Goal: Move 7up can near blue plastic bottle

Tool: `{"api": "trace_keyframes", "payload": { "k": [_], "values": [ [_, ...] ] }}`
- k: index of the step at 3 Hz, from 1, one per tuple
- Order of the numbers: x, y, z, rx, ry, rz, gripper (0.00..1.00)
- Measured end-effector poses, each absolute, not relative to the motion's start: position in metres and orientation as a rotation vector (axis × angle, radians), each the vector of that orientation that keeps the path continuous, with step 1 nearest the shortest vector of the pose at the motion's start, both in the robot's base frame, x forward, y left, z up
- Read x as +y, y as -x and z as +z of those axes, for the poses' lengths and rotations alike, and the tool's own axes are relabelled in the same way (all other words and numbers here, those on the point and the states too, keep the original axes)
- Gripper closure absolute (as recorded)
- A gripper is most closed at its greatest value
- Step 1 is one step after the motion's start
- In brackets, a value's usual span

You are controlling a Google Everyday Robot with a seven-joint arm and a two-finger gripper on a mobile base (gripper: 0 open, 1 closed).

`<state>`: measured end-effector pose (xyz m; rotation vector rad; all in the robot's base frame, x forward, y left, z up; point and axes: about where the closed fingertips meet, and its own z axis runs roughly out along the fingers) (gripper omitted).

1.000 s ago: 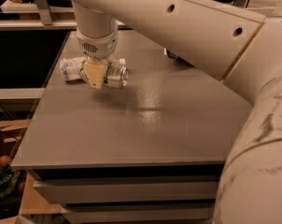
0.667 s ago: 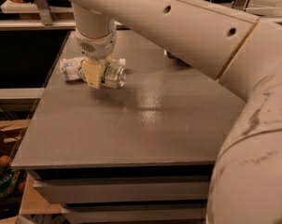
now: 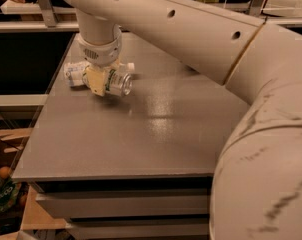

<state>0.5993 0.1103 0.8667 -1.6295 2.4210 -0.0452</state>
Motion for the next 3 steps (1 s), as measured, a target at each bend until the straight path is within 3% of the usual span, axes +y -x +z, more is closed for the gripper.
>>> {"api": "trace_keyframes", "payload": {
  "k": [1,2,3],
  "values": [
    [0.1116,-0.6001,0.8624,2.435,1.621,-0.04,0.13],
    [0.1122,-0.5995,0.861,2.441,1.623,-0.033,0.0],
    [0.1123,-0.5995,0.8609,2.441,1.623,-0.033,0.0]
  ]
}}
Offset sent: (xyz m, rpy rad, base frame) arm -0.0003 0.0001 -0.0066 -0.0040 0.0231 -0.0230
